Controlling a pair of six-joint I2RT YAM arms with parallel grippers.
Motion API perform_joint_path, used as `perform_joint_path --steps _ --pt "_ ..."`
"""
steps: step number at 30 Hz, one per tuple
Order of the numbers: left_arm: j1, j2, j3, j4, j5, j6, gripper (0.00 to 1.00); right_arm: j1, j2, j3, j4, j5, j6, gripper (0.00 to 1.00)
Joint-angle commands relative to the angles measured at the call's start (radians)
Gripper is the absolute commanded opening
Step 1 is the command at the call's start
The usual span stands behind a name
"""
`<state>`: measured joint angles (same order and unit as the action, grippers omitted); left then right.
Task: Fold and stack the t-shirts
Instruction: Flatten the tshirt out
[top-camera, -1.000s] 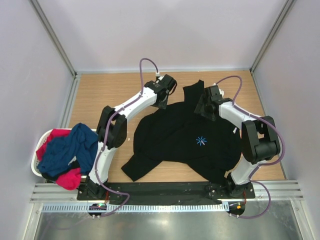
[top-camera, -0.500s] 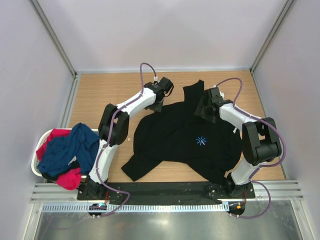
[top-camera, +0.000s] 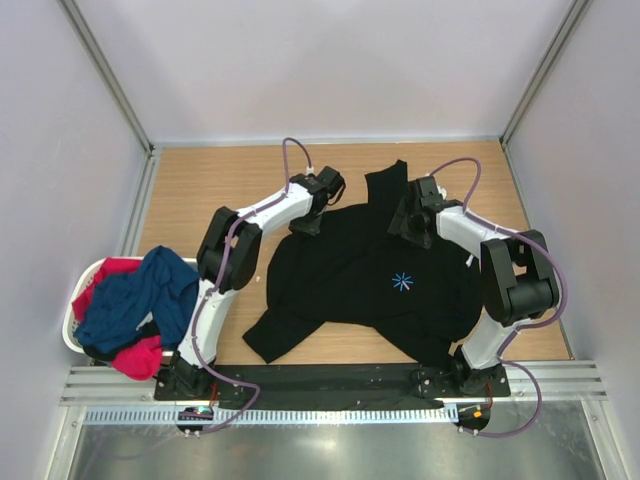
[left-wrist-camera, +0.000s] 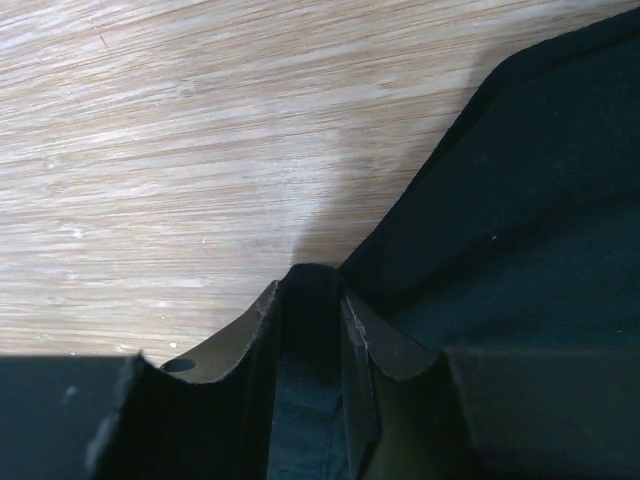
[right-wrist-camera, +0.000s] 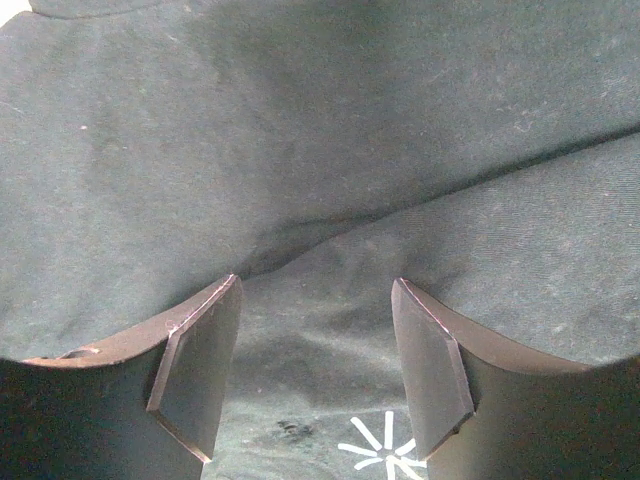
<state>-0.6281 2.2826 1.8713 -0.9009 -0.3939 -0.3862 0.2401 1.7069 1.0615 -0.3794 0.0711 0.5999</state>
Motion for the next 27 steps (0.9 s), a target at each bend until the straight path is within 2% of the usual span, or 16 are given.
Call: perform_joint_path --steps 1,6,8,10,11,15,27 --pt "0.004 -0.023 0.015 0.007 -0.020 -0.002 0.29 0.002 0.008 0.035 0.005 0.002 0.000 0.67" --pt "0.014 -0.072 0.006 0.034 -0.008 0.003 0.29 0.001 0.013 0.031 0.002 0.022 -0.002 0.67" --pt "0.028 -0.110 -0.009 0.066 0.003 0.001 0.19 0.002 0.016 0.032 0.004 0.030 -0.002 0.67" --pt "0.039 -0.132 -0.041 0.095 0.006 -0.008 0.04 0.002 0.025 0.031 0.002 0.030 -0.002 0.68" --pt "0.053 -0.138 -0.052 0.102 0.007 -0.019 0.00 0.002 0.030 0.029 0.002 0.032 0.000 0.67" --pt "0.088 -0.193 -0.109 0.132 0.027 -0.039 0.00 0.002 0.042 0.029 0.002 0.044 0.003 0.67" --pt "0.212 -0.383 -0.425 0.296 0.145 -0.112 0.00 -0.004 0.112 0.029 0.014 0.073 0.008 0.67"
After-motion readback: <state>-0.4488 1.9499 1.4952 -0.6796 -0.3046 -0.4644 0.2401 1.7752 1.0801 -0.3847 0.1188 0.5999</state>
